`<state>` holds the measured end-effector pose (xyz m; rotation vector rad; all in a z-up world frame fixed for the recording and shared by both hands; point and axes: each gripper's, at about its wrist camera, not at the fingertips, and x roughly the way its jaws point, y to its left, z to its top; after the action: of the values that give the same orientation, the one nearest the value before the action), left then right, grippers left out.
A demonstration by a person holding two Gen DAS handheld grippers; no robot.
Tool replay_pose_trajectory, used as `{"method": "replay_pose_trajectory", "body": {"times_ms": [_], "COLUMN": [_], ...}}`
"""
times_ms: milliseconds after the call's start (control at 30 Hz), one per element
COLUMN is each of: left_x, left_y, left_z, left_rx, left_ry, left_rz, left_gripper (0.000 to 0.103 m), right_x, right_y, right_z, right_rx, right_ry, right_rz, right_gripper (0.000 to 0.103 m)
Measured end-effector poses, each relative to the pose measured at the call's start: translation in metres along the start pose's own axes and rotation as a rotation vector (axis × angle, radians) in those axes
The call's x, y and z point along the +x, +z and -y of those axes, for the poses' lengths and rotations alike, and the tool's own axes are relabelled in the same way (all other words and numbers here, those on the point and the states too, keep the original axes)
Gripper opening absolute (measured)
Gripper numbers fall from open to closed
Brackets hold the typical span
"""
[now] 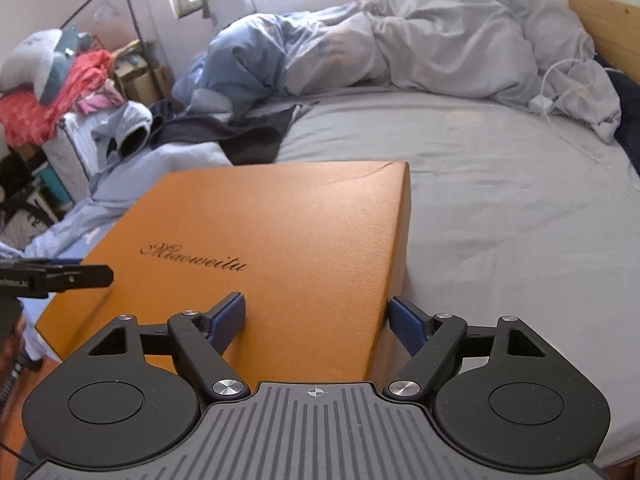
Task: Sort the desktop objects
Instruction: 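Lower the orange box onto the brown box with both tools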
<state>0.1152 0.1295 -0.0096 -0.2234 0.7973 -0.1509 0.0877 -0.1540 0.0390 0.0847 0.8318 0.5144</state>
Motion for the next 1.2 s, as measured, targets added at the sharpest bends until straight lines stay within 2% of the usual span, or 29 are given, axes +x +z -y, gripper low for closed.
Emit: {"method": "replay_pose_trajectory", "body": {"times_ms": [500,767,1200], "left_x": [0.014,0.021,0.038], "left_y": [-0.008,-0.010,-0.014], "left_z": [0.000,0.002,-0.011], "left_rx": [0.022,0.037,-0.053], "left_ry": [0.023,0.035,0.024], "left_rz": [-0.041,-0.048,-0.076], "left_gripper": [0.101,0.103,0.100], "right_x": [0.005,0.017,0.031], "right_y": [-0.018,-0.026,-0.028], "right_z": [-0.016,-0.008,0.000], "right_rx": [-0.068,-0.045,-0.036], "right_ry": [-0.058,-0.047,-0.027], "right_rz": [-0.003,-0.023,-0.072], "right_gripper": [0.081,0.082,0.083]}}
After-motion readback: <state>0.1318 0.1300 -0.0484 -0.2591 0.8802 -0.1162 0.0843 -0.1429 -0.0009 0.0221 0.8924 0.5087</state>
